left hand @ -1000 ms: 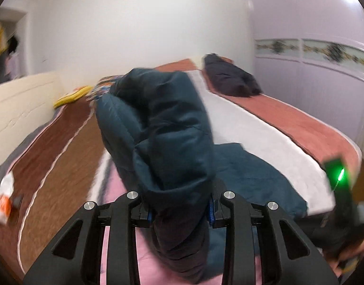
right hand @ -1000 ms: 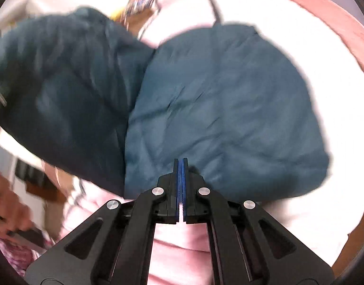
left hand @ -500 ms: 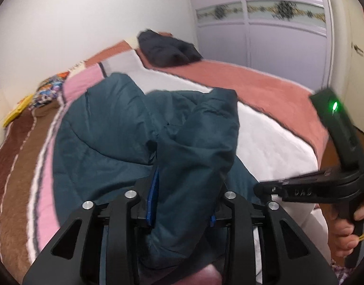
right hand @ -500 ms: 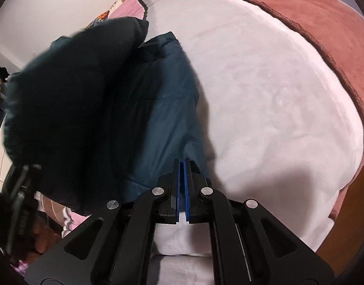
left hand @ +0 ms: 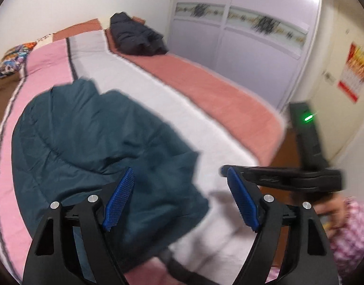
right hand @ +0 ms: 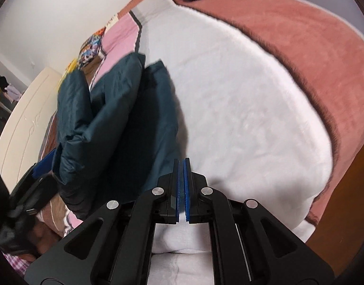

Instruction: Fold large clothes

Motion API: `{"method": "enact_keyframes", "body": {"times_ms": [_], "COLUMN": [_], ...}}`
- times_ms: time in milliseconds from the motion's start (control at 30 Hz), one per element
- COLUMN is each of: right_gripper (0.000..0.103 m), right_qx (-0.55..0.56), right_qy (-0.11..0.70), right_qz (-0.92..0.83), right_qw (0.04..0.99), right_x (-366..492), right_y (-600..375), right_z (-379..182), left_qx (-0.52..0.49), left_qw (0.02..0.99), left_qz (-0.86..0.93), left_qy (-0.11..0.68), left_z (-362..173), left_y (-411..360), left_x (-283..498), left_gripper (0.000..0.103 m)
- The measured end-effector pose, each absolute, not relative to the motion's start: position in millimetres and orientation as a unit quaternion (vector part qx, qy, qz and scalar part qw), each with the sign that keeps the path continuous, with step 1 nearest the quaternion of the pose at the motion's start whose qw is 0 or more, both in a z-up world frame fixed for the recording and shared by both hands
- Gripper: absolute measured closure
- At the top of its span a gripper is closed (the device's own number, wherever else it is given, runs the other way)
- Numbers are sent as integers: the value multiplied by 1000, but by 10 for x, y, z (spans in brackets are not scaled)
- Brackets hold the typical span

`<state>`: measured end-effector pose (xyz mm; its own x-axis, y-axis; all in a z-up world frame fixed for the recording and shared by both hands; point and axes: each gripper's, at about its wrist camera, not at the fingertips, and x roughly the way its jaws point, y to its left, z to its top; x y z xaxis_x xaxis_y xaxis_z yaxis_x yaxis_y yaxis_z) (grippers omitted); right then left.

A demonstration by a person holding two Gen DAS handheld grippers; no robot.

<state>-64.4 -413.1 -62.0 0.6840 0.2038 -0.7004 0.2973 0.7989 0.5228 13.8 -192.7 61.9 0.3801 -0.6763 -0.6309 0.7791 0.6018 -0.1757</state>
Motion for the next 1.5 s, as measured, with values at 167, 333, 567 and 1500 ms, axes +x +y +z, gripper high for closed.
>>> {"method": "enact_keyframes", "body": {"times_ms": [167,333,567,1500], "right_gripper": [97,98,98,103], "right_qx": [277,214,155,264], "right_qy": [355,336,401,529], "right_qz": [-22,101,175,49], "right_qw": [893,912,886,805], "right_x": [-746,-620,-14,278], "right_y": [-4017,-3401,-2672,-3456], "right_z": [-128,365,213,-1021], "left_qx": [55,39,21,191], "left_qw": [855,907,903,857], "left_qz": [-439,-330,-254,-235], "left_qy": [271,259,345,417], "left_z": [1100,1278,934,-173], "left_y": [-1541,-1121,-1154,-2305], "left_x": [35,504,1435,1832], "left_gripper": [26,38,52,48]}}
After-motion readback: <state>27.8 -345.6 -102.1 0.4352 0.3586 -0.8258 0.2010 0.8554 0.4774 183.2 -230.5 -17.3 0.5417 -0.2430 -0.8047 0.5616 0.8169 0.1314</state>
